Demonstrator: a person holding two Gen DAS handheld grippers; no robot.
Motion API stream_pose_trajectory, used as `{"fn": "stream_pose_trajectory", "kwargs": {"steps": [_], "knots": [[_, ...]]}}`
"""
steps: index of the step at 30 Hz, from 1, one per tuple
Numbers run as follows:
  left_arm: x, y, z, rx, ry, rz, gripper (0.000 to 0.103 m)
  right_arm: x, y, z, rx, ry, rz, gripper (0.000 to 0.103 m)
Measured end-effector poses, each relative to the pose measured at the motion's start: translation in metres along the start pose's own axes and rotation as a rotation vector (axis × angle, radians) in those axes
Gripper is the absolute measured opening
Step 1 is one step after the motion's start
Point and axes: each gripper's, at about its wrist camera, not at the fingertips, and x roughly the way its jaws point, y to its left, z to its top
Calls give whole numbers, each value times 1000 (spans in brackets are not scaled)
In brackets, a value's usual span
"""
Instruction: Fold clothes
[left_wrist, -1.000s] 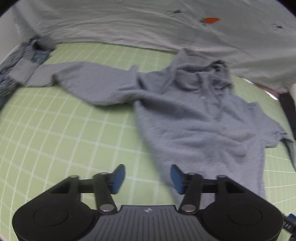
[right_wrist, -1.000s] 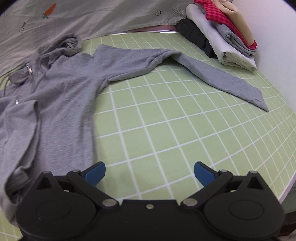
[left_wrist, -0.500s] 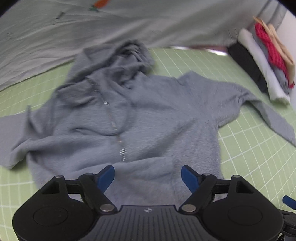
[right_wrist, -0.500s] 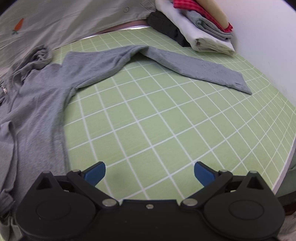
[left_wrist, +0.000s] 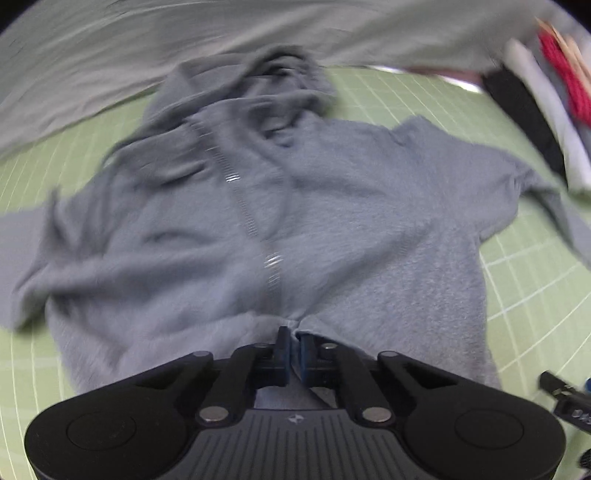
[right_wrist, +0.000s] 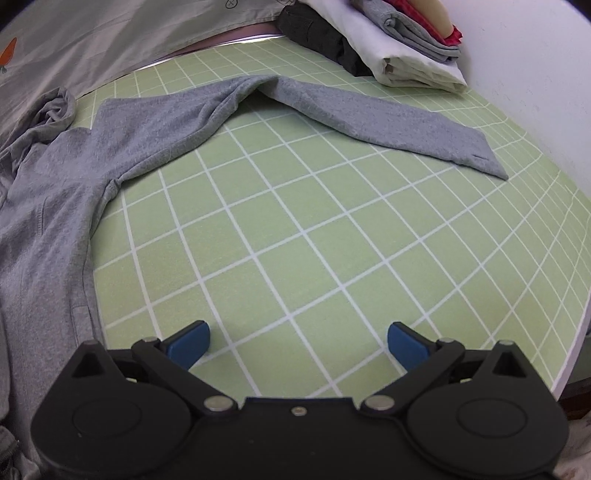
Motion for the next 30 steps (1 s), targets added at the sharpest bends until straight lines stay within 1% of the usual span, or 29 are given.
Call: {"fn": "stream_pose_trajectory", "kwargs": {"steps": [2, 3, 5, 6, 8, 10, 11, 13, 15, 17, 19, 22, 23, 25, 28, 30], "knots": [[-28, 22, -11, -38, -28, -5, 4, -2, 3, -1, -19, 1, -8, 103], [-42, 35, -20, -54, -40, 6, 4, -3, 4, -1, -29, 2, -13, 103], [-65, 62, -40, -88, -53, 64, 4, -5, 9, -3, -47, 1, -5, 103], [-72, 77, -52, -114, -47, 99, 4, -6, 12, -4, -56, 1, -1, 103], [-79, 110, -79, -186, -9, 171, 4, -9, 17, -7, -74, 0, 9, 103], [-78, 142, -108, -295, 66, 228, 4, -12, 26, -8, -97, -2, 27, 103], [-78, 155, -122, -340, 98, 243, 4, -15, 31, -8, -114, -6, 37, 103], [-82, 173, -146, -420, 129, 228, 5, -22, 42, -9, -150, -22, 60, 103], [-89, 180, -159, -485, 105, 198, 10, -27, 49, -11, -173, -28, 86, 103], [-96, 185, -168, -528, 69, 180, 20, -30, 53, -15, -177, -18, 116, 103], [-101, 186, -168, -534, 26, 181, 38, -33, 56, -18, -181, -8, 146, 103], [-107, 187, -165, -526, -37, 163, 48, -37, 61, -23, -187, 8, 191, 103], [-109, 187, -164, -523, -58, 156, 50, -38, 63, -25, -189, 13, 207, 103], [-114, 188, -162, -515, -101, 142, 57, -41, 66, -29, -193, 23, 237, 103], [-120, 189, -159, -504, -164, 120, 58, -45, 71, -34, -198, 39, 282, 102], [-124, 190, -156, -497, -206, 106, 59, -47, 73, -37, -199, 43, 301, 96]]}}
